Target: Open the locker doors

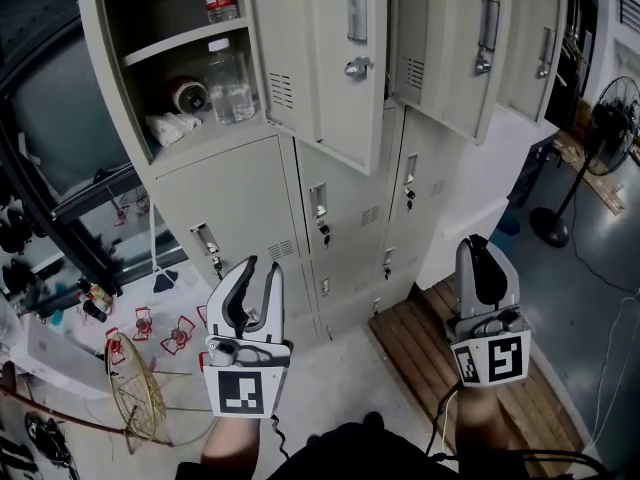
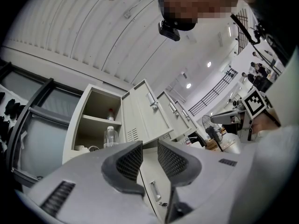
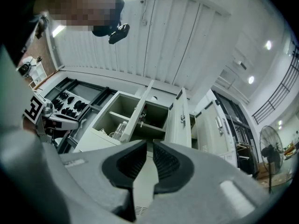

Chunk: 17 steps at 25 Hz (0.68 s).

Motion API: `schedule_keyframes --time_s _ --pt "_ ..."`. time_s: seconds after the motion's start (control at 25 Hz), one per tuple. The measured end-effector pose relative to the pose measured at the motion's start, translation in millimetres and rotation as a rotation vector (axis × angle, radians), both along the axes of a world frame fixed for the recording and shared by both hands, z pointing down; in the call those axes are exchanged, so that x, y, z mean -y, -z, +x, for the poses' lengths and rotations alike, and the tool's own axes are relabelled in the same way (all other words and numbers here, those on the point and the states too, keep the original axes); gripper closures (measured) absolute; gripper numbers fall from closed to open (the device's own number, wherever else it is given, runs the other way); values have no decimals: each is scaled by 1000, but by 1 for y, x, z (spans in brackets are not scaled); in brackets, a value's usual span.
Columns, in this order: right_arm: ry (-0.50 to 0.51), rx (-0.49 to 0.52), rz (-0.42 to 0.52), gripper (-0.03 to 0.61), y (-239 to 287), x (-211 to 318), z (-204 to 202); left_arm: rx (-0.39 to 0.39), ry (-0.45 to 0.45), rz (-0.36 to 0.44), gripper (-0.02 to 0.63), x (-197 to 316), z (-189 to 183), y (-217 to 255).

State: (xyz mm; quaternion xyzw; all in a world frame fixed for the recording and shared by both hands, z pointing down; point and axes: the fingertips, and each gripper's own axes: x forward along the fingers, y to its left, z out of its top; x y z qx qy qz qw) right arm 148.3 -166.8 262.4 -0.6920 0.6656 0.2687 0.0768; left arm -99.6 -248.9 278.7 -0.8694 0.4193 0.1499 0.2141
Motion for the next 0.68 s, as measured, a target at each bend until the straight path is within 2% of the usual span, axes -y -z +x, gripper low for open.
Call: schedule_keyframes --time_s 0.68 --pt "-12 -7 7 541 3 -1 -12 22 -23 11 515 2 -6 -1"
